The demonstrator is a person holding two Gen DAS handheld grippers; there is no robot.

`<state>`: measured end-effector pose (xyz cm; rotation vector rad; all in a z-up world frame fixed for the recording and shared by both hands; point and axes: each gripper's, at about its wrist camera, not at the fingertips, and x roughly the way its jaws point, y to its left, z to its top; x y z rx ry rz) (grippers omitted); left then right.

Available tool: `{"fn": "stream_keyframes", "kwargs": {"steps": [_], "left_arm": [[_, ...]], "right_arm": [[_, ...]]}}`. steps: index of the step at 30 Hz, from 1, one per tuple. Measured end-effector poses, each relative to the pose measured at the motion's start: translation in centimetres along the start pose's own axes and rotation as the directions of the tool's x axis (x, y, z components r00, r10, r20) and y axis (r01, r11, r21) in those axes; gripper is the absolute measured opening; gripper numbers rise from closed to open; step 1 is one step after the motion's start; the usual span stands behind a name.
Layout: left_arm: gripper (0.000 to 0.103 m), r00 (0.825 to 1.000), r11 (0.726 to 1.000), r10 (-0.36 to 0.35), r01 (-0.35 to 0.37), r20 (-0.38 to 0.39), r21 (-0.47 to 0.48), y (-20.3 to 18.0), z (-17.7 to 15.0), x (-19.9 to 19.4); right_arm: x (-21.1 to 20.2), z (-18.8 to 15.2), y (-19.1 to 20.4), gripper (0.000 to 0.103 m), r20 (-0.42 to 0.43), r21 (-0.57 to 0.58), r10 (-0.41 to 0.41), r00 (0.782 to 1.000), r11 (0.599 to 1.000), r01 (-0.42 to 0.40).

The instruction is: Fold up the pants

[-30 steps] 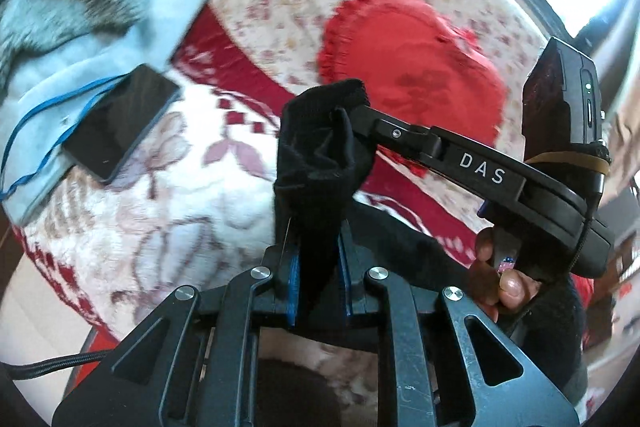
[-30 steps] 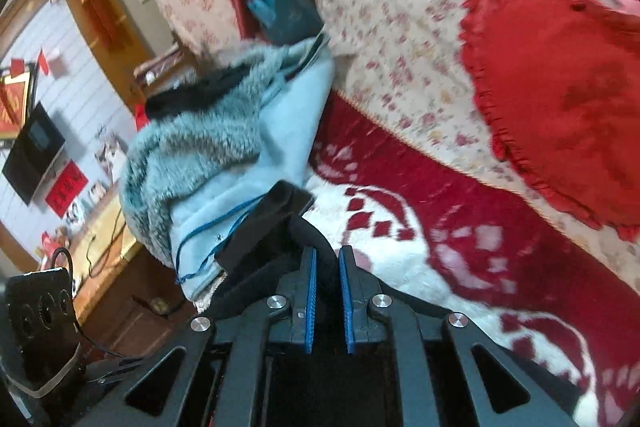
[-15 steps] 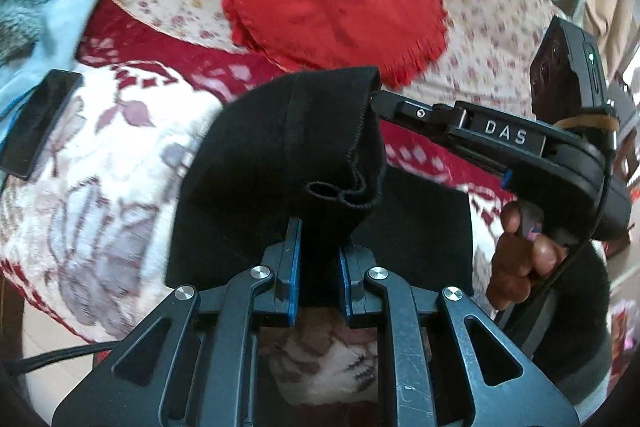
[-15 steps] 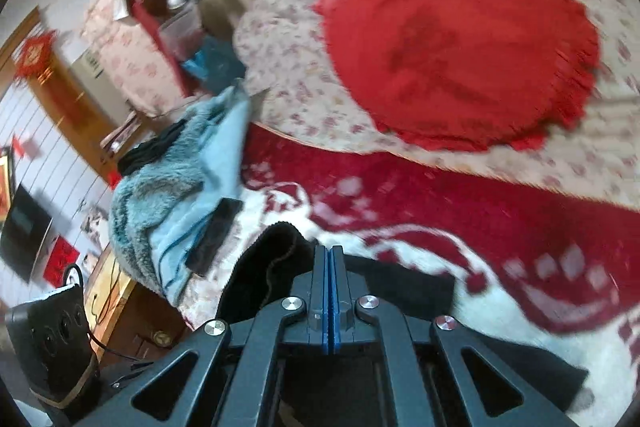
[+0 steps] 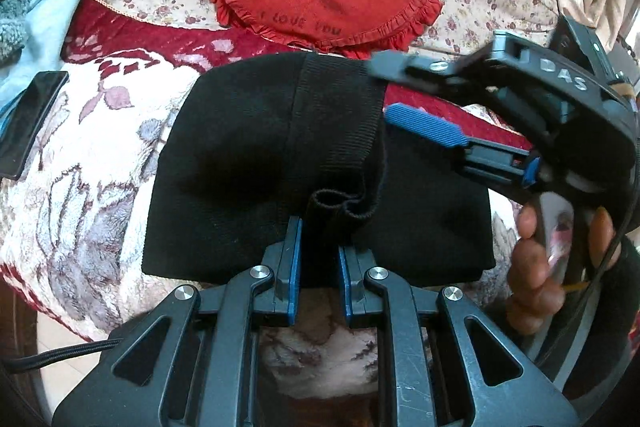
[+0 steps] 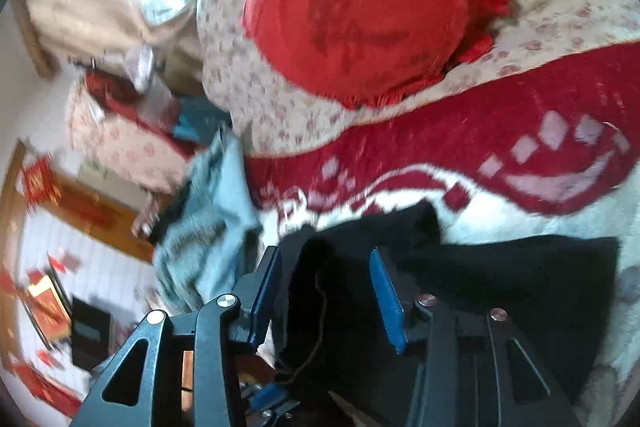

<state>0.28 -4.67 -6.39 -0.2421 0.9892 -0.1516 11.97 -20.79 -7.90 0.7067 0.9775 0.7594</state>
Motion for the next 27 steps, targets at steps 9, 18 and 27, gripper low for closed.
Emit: {"fn": "stream_keyframes", "kwargs": {"steps": [9, 18, 27], "left_arm": [[0.014, 1.000, 1.000, -0.009, 0.009, 0.001, -0.008, 0.0, -0.1, -0.6], [0.014, 0.995, 0.991, -0.102, 0.101, 0.002, 0.083, -4.3, -0.1, -2.1], [0.014, 0.975, 0.959, -0.199, 0.215, -0.102, 0.183, -10.3, -0.8, -0.5]], "right_arm": [[4.4, -1.6, 3.6, 0.013, -0.056, -0.184, -0.112, 0.992, 0.978, 0.100], [-1.3, -1.4, 3.7, 0.010, 0.036, -0.230, -0.101, 0.994, 0.967, 0.107], [-7.9, -1.2, -0.9, 0.010, 0.080, -0.192, -0.243, 0.967, 0.948, 0.254]]}}
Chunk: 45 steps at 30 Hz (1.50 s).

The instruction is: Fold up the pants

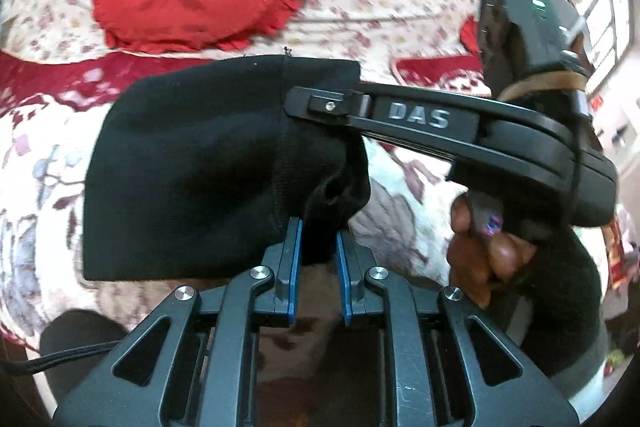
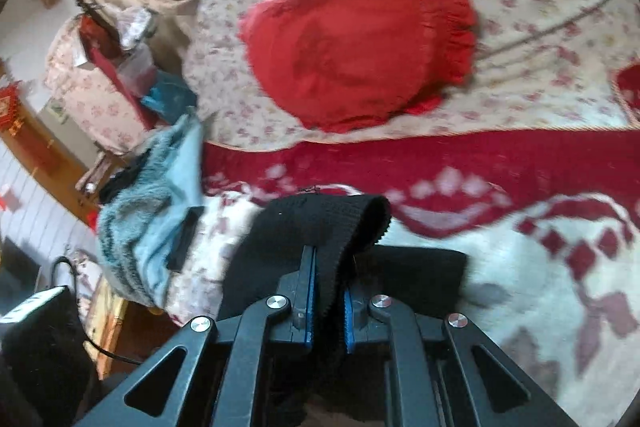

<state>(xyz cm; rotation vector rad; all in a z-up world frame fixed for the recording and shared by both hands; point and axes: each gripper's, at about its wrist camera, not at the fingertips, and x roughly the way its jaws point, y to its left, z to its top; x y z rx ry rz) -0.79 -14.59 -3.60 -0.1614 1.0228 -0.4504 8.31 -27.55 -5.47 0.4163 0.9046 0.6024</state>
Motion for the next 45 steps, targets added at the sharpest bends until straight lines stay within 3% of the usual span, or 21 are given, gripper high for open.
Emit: {"fn": "stream_keyframes", "kwargs": {"steps": [2, 4, 7, 9, 11, 13, 16, 19, 24, 27, 33, 45], "left_arm": [[0.014, 0.999, 1.000, -0.030, 0.030, -0.037, 0.009, -0.4, -0.2, 0.4], [0.014, 0.999, 1.000, -0.016, 0.017, -0.041, 0.023, -0.3, -0.1, 0.1], [0.015, 1.000, 1.000, -0.006, 0.006, -0.015, 0.024, 0.7, 0.2, -1.6], [0.015, 1.000, 1.000, 0.021, -0.021, 0.017, 0.019, 1.5, 0.4, -2.9], [0.024, 0.996, 0.998, 0.064, -0.065, 0.055, 0.010, 2.8, 0.7, -4.1], [0.029, 0.991, 0.994, 0.107, -0.107, 0.077, -0.005, 4.0, 1.4, -4.5], [0.029, 0.981, 0.985, 0.171, -0.167, 0.091, -0.043, 5.9, 2.6, -3.9], [0.034, 0.967, 0.970, 0.235, -0.226, 0.096, -0.091, 7.5, 4.0, -2.6], [0.036, 0.959, 0.955, 0.278, -0.270, 0.056, -0.122, 9.7, 5.3, -0.2], [0.036, 0.952, 0.947, 0.307, -0.303, 0.017, -0.106, 10.3, 5.8, 2.2], [0.041, 0.939, 0.939, 0.341, -0.338, 0.039, -0.061, 9.5, 5.9, 3.3], [0.041, 0.952, 0.949, 0.303, -0.298, 0.047, -0.100, 8.8, 3.0, -0.2]], "right_arm": [[0.1, -0.1, -1.3, 0.010, -0.017, -0.001, -0.059, 0.998, 0.998, 0.059], [1.1, -0.2, -2.2, 0.010, -0.049, -0.016, -0.131, 0.990, 0.991, 0.130], [2.0, -0.2, -3.2, 0.010, -0.088, 0.001, -0.129, 0.988, 0.992, 0.130], [1.1, -0.1, -3.4, 0.014, -0.064, 0.012, -0.126, 0.990, 0.992, 0.127], [-0.4, -0.1, -3.7, 0.024, -0.031, 0.032, -0.174, 0.984, 0.984, 0.175], [-2.2, 0.0, -4.0, 0.024, 0.004, 0.055, -0.230, 0.973, 0.972, 0.229], [-3.9, 0.2, -3.1, 0.024, 0.040, 0.054, -0.162, 0.986, 0.986, 0.160], [-3.2, 0.7, -0.9, 0.024, 0.022, -0.019, -0.122, 0.992, 0.992, 0.123], [1.2, 1.2, 0.7, 0.024, -0.052, -0.064, -0.127, 0.991, 0.990, 0.124], [4.2, 1.2, -0.6, 0.024, -0.118, -0.053, -0.186, 0.975, 0.982, 0.181], [5.6, 1.8, -1.9, 0.024, -0.117, -0.036, -0.180, 0.977, 0.984, 0.177], [0.7, -1.5, 1.9, 0.025, -0.135, -0.099, -0.216, 0.967, 0.974, 0.203]]}}
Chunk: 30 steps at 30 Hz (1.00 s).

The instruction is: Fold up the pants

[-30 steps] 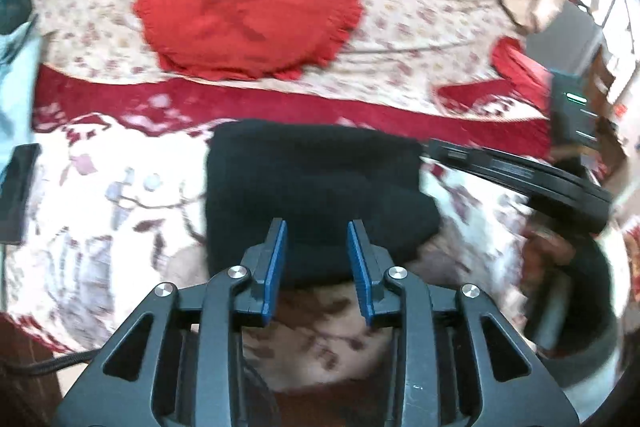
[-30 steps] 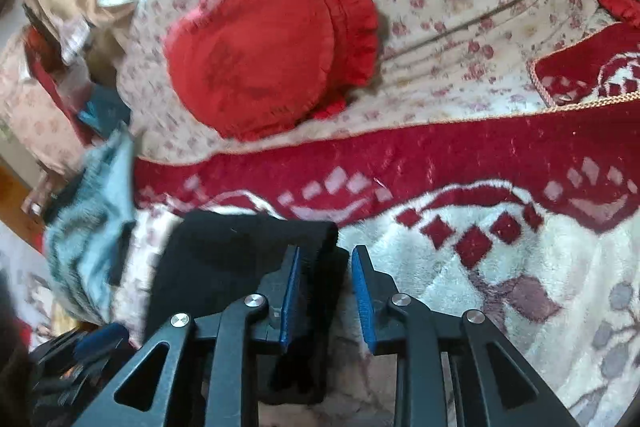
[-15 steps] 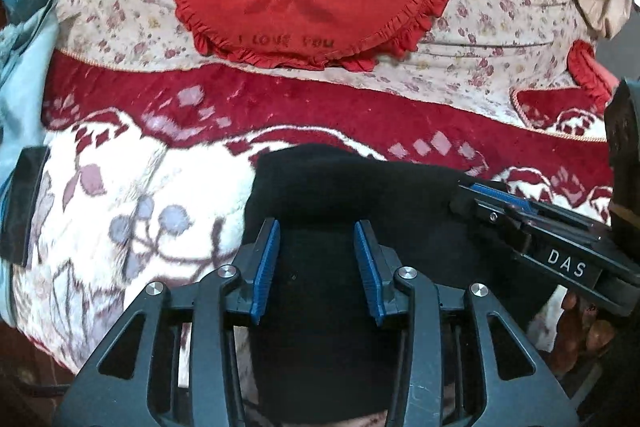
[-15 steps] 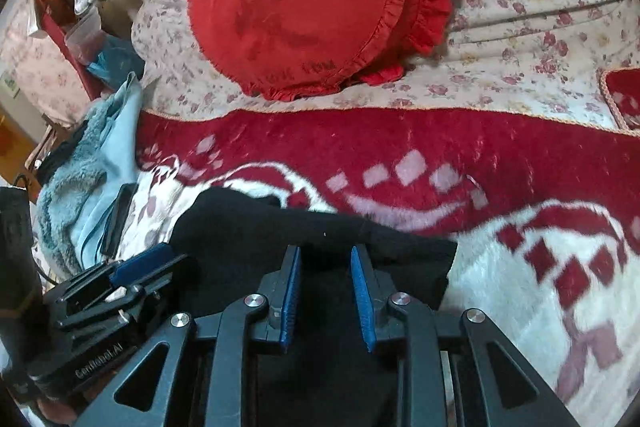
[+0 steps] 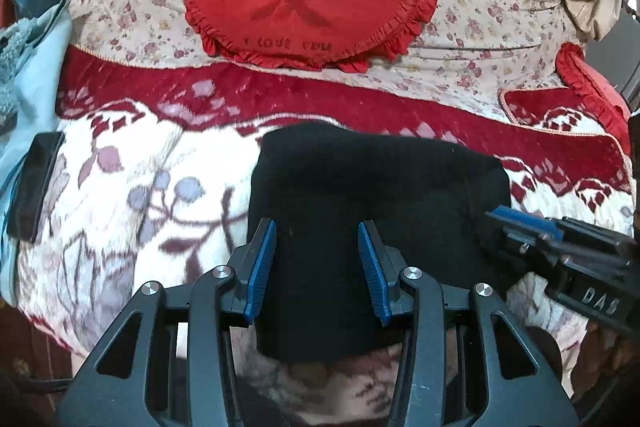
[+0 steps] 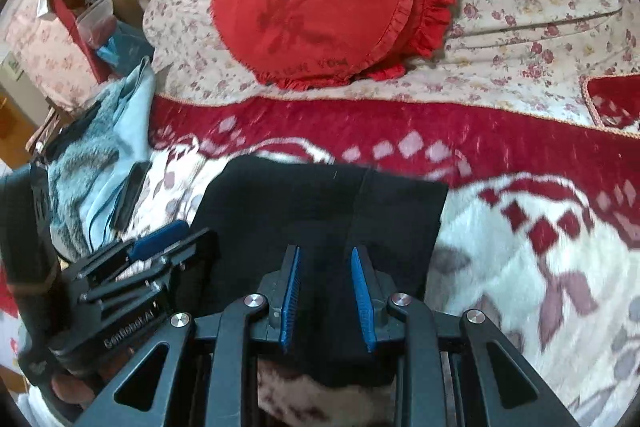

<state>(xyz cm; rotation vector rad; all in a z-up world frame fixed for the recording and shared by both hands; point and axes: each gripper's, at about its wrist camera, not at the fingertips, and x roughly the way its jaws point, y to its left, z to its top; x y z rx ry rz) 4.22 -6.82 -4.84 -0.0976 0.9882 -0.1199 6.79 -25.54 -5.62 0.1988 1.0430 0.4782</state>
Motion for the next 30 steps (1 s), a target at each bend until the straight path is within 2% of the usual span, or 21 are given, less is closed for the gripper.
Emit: {"fn": "stream_keyframes", "kwargs": {"steps": [6, 10, 14, 18, 21, 23, 24, 25, 26, 28, 30], "left_arm": [[0.046, 1.000, 1.000, 0.012, -0.012, -0.016, -0.001, 0.1, -1.7, -0.1], [0.051, 0.999, 1.000, 0.019, -0.019, -0.025, 0.002, 0.0, -2.3, 0.3], [0.051, 0.999, 1.000, 0.026, -0.025, -0.021, 0.009, -0.2, -2.5, 0.3], [0.051, 0.999, 1.000, 0.013, -0.013, -0.031, -0.005, 0.3, -2.4, 0.1], [0.051, 0.999, 0.999, -0.025, 0.023, -0.042, -0.043, 1.4, -2.2, -0.3], [0.051, 0.997, 0.994, -0.062, 0.057, -0.046, -0.094, 2.6, -2.0, -0.3], [0.053, 0.996, 0.990, -0.080, 0.074, -0.048, -0.123, 3.3, -1.9, -0.3], [0.062, 0.995, 0.986, -0.092, 0.084, -0.049, -0.146, 3.8, -1.8, -0.2], [0.068, 0.994, 0.982, -0.101, 0.092, -0.046, -0.163, 4.2, -1.7, -0.1], [0.070, 0.992, 0.975, -0.123, 0.113, -0.041, -0.193, 4.8, -1.5, 0.1], [0.071, 0.988, 0.969, -0.146, 0.134, -0.046, -0.210, 5.1, -1.2, 0.6]], "right_arm": [[0.2, -2.2, 0.4, 0.025, -0.017, 0.010, -0.001, 1.000, 1.000, 0.001], [0.9, -3.4, 0.3, 0.025, -0.037, 0.007, 0.025, 0.999, 1.000, -0.025], [0.9, -3.7, -0.4, 0.025, -0.022, 0.042, 0.067, 0.998, 0.997, -0.066], [0.2, -4.0, 0.1, 0.025, -0.014, 0.032, 0.052, 0.999, 0.998, -0.052], [-1.5, -4.0, -0.2, 0.025, 0.024, 0.043, 0.058, 0.998, 0.997, -0.059], [-2.5, -3.9, -1.1, 0.030, 0.054, 0.066, 0.053, 0.997, 0.996, -0.056], [-2.8, -3.8, -1.7, 0.033, 0.064, 0.082, 0.050, 0.997, 0.995, -0.056], [-2.7, -3.7, -2.5, 0.038, 0.064, 0.102, 0.048, 0.997, 0.993, -0.054], [-2.5, -3.6, -3.0, 0.041, 0.055, 0.119, 0.039, 0.998, 0.992, -0.045], [-1.4, -3.3, -4.2, 0.041, 0.020, 0.150, 0.026, 0.999, 0.988, -0.029], [0.0, -2.8, -5.2, 0.045, -0.010, 0.181, 0.076, 0.997, 0.981, -0.073]]}}
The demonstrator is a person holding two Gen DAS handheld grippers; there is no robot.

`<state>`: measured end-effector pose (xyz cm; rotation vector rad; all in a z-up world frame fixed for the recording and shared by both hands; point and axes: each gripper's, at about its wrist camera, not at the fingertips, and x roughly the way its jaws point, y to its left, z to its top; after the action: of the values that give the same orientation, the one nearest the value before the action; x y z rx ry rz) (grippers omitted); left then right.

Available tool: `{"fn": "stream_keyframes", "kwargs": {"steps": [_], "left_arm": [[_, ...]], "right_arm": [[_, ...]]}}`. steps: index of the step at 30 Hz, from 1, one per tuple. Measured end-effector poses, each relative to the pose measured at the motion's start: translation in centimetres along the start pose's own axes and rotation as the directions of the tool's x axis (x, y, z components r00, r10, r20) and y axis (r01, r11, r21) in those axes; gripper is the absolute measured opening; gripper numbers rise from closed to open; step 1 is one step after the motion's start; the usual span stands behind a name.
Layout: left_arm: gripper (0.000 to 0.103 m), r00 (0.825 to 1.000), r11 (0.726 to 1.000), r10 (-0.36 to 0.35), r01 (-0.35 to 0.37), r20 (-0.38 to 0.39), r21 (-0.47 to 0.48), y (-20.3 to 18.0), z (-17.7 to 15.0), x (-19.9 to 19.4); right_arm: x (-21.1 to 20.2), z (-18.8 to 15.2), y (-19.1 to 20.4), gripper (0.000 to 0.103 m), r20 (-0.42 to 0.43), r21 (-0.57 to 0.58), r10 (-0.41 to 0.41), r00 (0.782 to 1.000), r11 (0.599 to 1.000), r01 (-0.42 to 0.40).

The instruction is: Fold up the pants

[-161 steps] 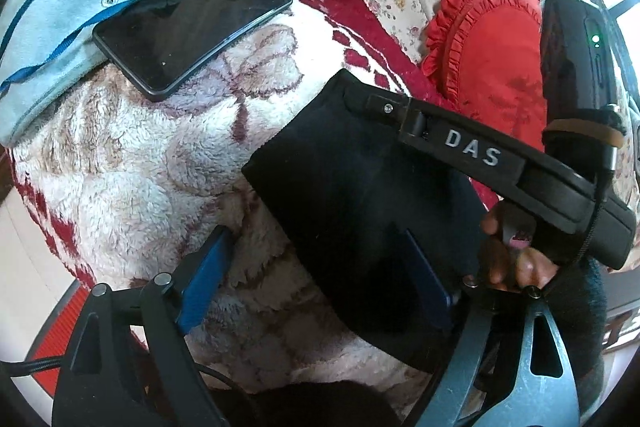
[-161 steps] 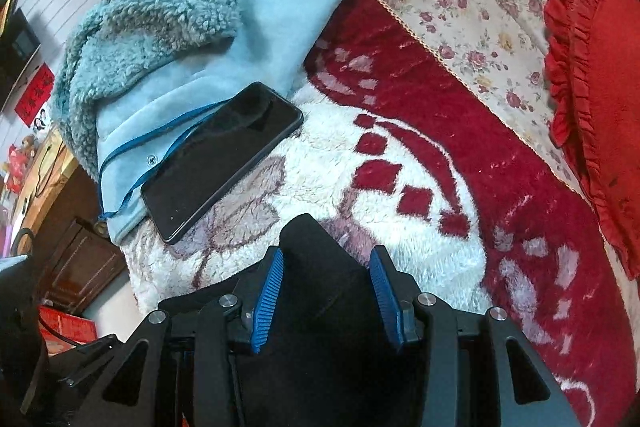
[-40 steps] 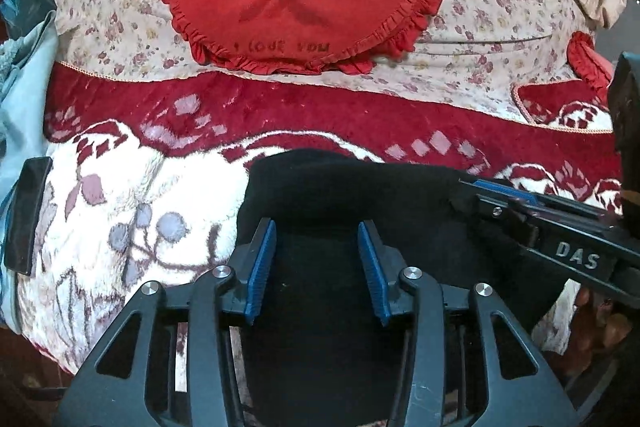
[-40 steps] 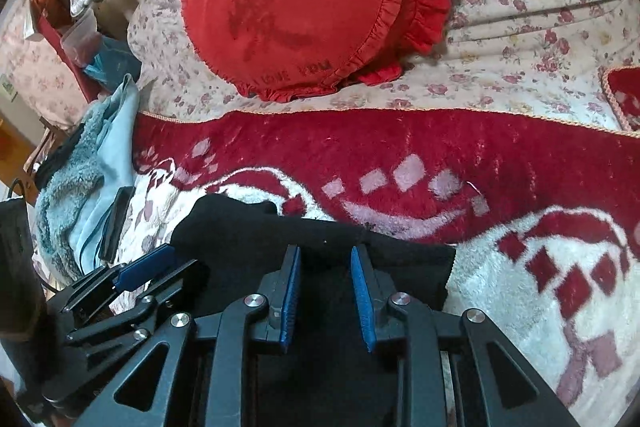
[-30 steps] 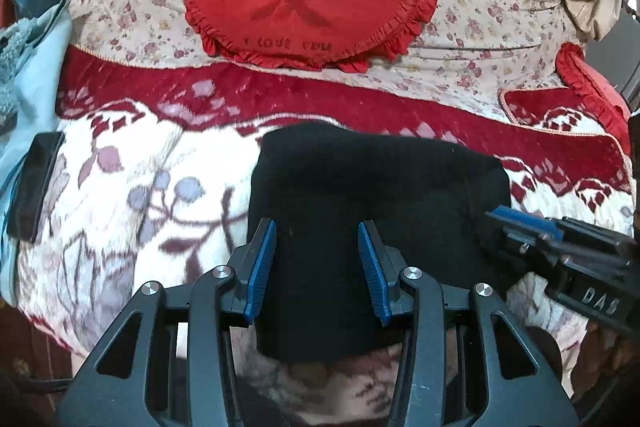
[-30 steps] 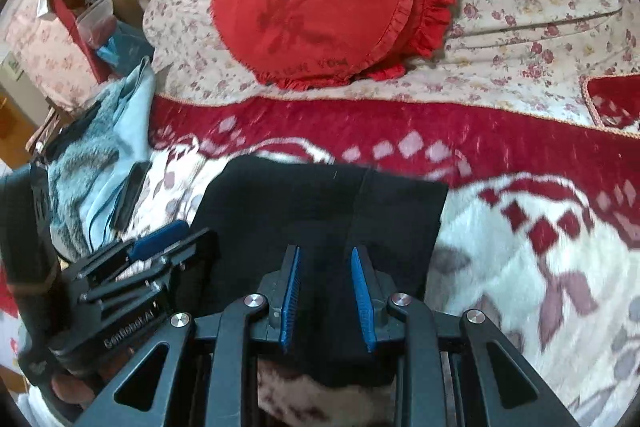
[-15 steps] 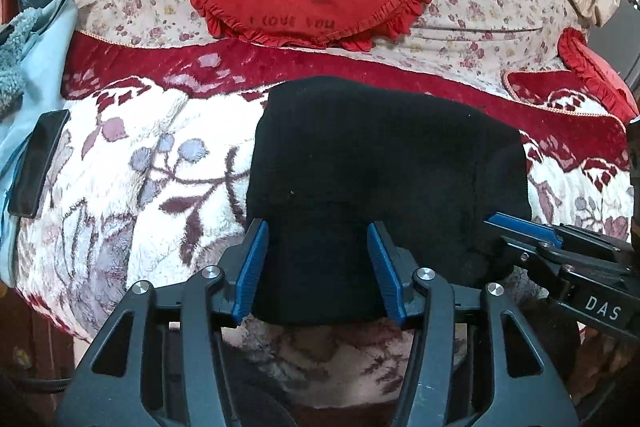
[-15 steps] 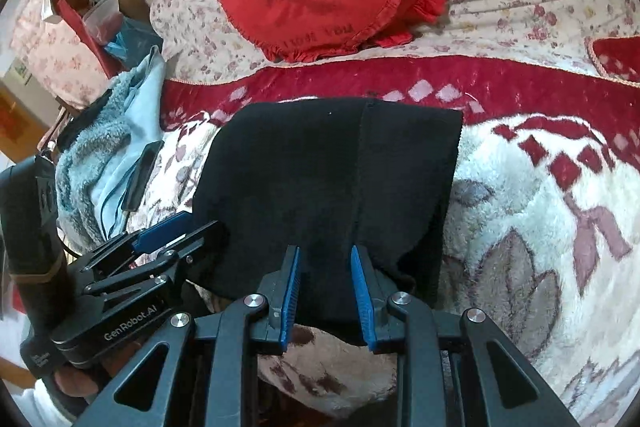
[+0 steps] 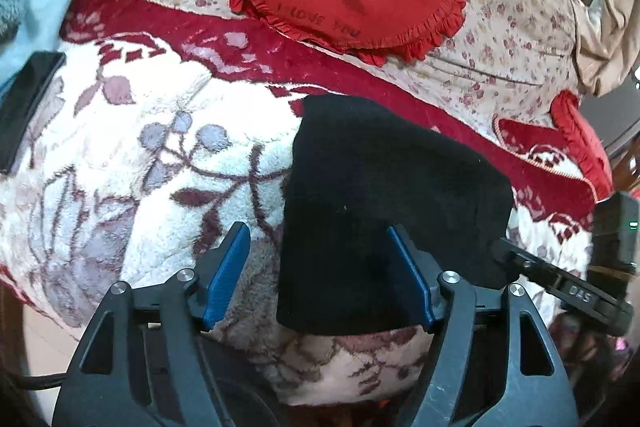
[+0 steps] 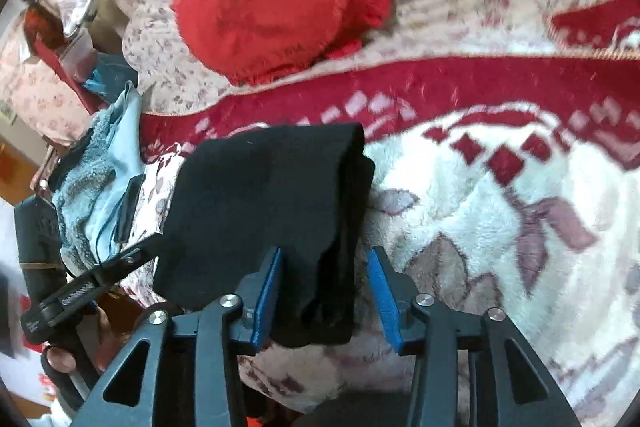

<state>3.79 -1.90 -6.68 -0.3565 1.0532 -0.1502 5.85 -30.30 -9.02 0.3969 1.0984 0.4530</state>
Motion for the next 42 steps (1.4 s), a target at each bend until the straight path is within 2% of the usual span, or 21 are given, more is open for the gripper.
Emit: {"fn": "stream_keyframes", "kwargs": {"steps": [4, 9, 11, 14, 16, 22, 25, 27, 28, 29, 30, 31, 33, 38, 42], "left_arm": [[0.073, 0.999, 1.000, -0.017, 0.018, -0.052, 0.009, -0.5, 0.3, 1.9], [0.075, 0.992, 0.997, -0.080, 0.079, -0.103, -0.010, -0.8, 0.1, 4.1], [0.075, 0.991, 0.996, -0.084, 0.083, -0.100, -0.010, -0.9, 0.2, 4.1], [0.058, 0.994, 0.997, -0.078, 0.080, -0.083, 0.022, -1.7, 0.6, 3.3], [0.054, 0.996, 0.996, -0.072, 0.075, -0.058, 0.049, -2.1, 1.3, 2.5], [0.054, 0.996, 0.995, -0.088, 0.087, 0.013, 0.052, -2.2, 5.2, 1.4], [0.054, 0.998, 0.997, -0.049, 0.047, 0.034, 0.053, -1.6, 7.0, 3.0], [0.054, 1.000, 0.999, -0.015, 0.015, 0.007, 0.045, -0.9, 7.6, 4.6], [0.054, 1.000, 0.999, 0.004, -0.003, -0.022, 0.038, -0.4, 7.6, 5.6], [0.059, 0.999, 0.999, 0.002, 0.000, -0.036, 0.035, 0.0, 7.5, 6.3], [0.061, 1.000, 0.999, -0.004, 0.005, -0.028, 0.035, 0.3, 7.3, 6.3], [0.066, 1.000, 0.999, 0.007, -0.007, -0.004, 0.049, 0.3, 7.1, 6.1], [0.067, 1.000, 0.997, 0.020, -0.021, 0.010, 0.069, 0.2, 6.8, 5.8], [0.067, 0.996, 0.993, 0.071, -0.075, 0.052, 0.091, -0.5, 6.0, 4.7], [0.067, 0.989, 0.987, 0.116, -0.125, 0.091, 0.103, -1.0, 5.1, 3.7]], "right_arm": [[2.0, 1.0, -1.4, 0.050, -0.036, 0.069, 0.120, 0.992, 0.991, -0.117], [4.1, 1.5, -1.7, 0.054, -0.061, 0.129, 0.178, 0.982, 0.977, -0.169], [3.9, 1.6, -1.1, 0.051, -0.052, 0.102, 0.161, 0.986, 0.983, -0.155], [3.3, 1.6, 0.2, 0.044, -0.024, 0.052, 0.126, 0.992, 0.991, -0.124], [2.7, 2.0, 1.2, 0.042, 0.008, 0.021, 0.117, 0.993, 0.993, -0.117], [1.5, 5.5, 3.3, 0.042, 0.100, -0.027, 0.135, 0.986, 0.991, -0.132], [2.9, 7.5, 3.5, 0.042, 0.111, -0.036, 0.128, 0.986, 0.992, -0.125], [4.6, 8.4, 3.1, 0.043, 0.100, -0.026, 0.119, 0.988, 0.993, -0.117], [5.8, 8.7, 2.8, 0.043, 0.069, -0.018, 0.094, 0.993, 0.996, -0.093], [6.8, 8.8, 2.6, 0.044, 0.033, -0.012, 0.062, 0.998, 0.998, -0.062], [7.7, 8.5, 2.5, 0.046, 0.006, -0.014, 0.022, 1.000, 1.000, -0.022], [7.6, 8.3, 2.4, 0.046, 0.018, -0.021, 0.014, 1.000, 1.000, -0.014], [6.8, 7.9, 2.4, 0.046, 0.031, -0.033, 0.012, 0.999, 0.999, -0.011], [3.2, 7.0, 4.4, 0.046, 0.106, -0.112, -0.113, 0.988, 0.986, 0.125], [1.2, 6.6, 6.5, 0.045, 0.167, -0.165, -0.052, 0.985, 0.983, 0.080]]}}
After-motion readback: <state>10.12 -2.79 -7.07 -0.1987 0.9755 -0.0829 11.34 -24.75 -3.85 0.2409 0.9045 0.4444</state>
